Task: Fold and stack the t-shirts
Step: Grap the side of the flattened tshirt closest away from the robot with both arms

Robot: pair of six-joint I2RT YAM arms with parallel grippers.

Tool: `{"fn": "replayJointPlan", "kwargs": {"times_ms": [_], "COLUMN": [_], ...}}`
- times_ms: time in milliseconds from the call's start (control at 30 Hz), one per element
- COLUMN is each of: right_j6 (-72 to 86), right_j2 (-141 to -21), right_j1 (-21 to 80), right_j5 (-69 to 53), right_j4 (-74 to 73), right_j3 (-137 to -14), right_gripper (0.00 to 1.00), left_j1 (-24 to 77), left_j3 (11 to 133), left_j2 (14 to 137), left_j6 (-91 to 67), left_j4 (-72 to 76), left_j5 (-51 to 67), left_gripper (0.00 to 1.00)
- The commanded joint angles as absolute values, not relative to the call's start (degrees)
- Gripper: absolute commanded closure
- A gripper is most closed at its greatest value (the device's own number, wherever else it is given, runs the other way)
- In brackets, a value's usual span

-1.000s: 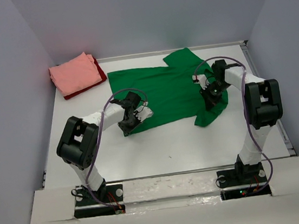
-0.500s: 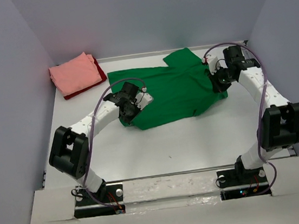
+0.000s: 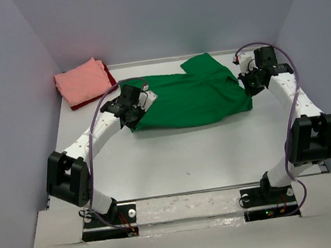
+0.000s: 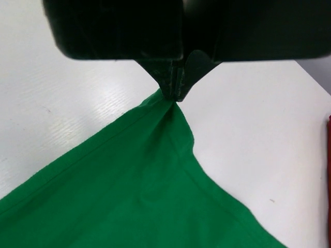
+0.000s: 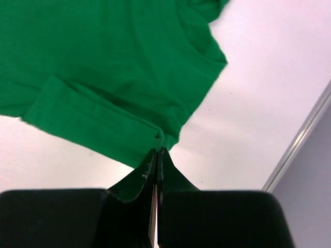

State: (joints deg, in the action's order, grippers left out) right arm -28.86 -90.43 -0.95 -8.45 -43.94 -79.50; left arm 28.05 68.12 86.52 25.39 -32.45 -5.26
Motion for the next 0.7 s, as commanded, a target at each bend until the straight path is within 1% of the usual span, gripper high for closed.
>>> {"fn": "replayJointPlan", "kwargs": {"times_ms": [0,400,667], "right_j6": [-26.3,-24.5,-23.6], "right_j2": [-92.7,-96.9,-101.8], "right_j1": [-1.9,-3.6,-4.1], "right_j5": [-4.4,-1.7,-3.3], "right_j4": [-39.5,-38.4,-38.1], "right_j3": [-83.8,-88.2,-93.3], "right_gripper": [1.0,1.0,1.0], "left_j1": [25.8,23.8,23.8], "left_j3": [71.2,70.4,70.8], "left_j2": [83.3,83.9,85.7], "left_j6": [25.4,25.5,25.8], "left_j4": [-31.6,-30.3,-29.4], "left_j5": [-6.8,-6.3,-6.2], "left_gripper": [1.0,1.0,1.0]}}
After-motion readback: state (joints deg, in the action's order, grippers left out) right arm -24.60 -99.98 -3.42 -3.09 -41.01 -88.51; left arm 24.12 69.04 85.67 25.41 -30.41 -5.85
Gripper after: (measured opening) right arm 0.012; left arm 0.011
